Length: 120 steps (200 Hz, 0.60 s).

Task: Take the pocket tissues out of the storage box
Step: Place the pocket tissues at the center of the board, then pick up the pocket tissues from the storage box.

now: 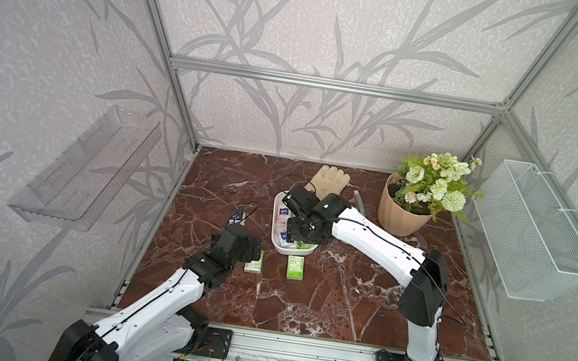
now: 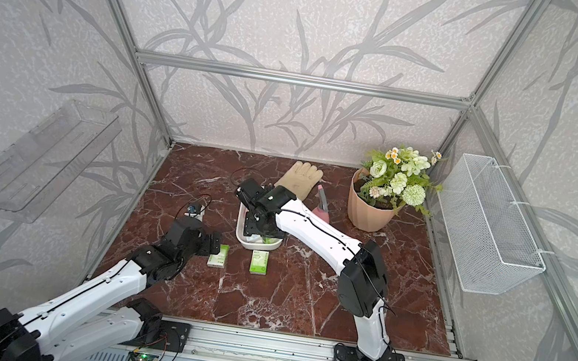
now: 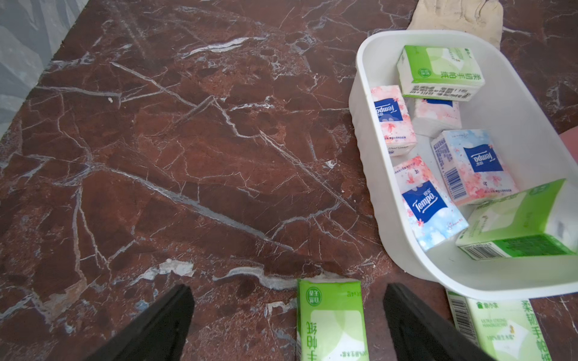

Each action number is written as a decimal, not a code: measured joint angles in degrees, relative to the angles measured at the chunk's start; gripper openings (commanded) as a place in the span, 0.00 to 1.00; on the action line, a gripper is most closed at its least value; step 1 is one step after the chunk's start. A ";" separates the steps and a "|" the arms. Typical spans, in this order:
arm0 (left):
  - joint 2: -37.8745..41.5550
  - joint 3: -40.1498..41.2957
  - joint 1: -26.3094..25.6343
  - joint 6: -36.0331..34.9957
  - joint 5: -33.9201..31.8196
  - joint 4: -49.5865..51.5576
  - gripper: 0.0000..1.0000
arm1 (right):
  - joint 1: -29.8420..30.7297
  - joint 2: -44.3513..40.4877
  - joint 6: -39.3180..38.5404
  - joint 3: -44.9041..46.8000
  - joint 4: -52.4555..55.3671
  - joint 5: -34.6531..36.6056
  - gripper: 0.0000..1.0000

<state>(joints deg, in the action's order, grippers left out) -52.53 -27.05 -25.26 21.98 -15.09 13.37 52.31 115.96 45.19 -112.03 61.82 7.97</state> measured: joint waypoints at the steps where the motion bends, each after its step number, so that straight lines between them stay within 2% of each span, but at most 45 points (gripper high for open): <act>1: -0.09 0.00 0.00 0.07 0.00 0.00 1.00 | -0.09 0.11 -0.13 -0.22 0.11 0.00 0.76; 42: -1.38 -0.13 0.26 0.59 -0.02 0.02 1.00 | -3.17 7.96 -6.86 -10.16 4.85 0.55 0.77; 56: -1.36 -0.13 0.33 0.61 -0.02 0.00 1.00 | -3.67 10.47 -9.86 -12.04 6.01 0.44 0.80; 80: -1.36 -0.13 0.50 0.68 -0.04 0.00 1.00 | -4.02 13.44 -14.99 -13.90 7.04 -0.31 0.89; 120: -1.38 -0.13 0.52 0.68 -0.07 0.00 1.00 | -4.70 14.97 -21.07 -13.94 7.82 -2.58 0.90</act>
<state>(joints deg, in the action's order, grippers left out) -53.91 -27.18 -24.73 22.65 -15.16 13.37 47.62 130.93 24.12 -125.97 69.65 5.39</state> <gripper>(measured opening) 0.999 0.898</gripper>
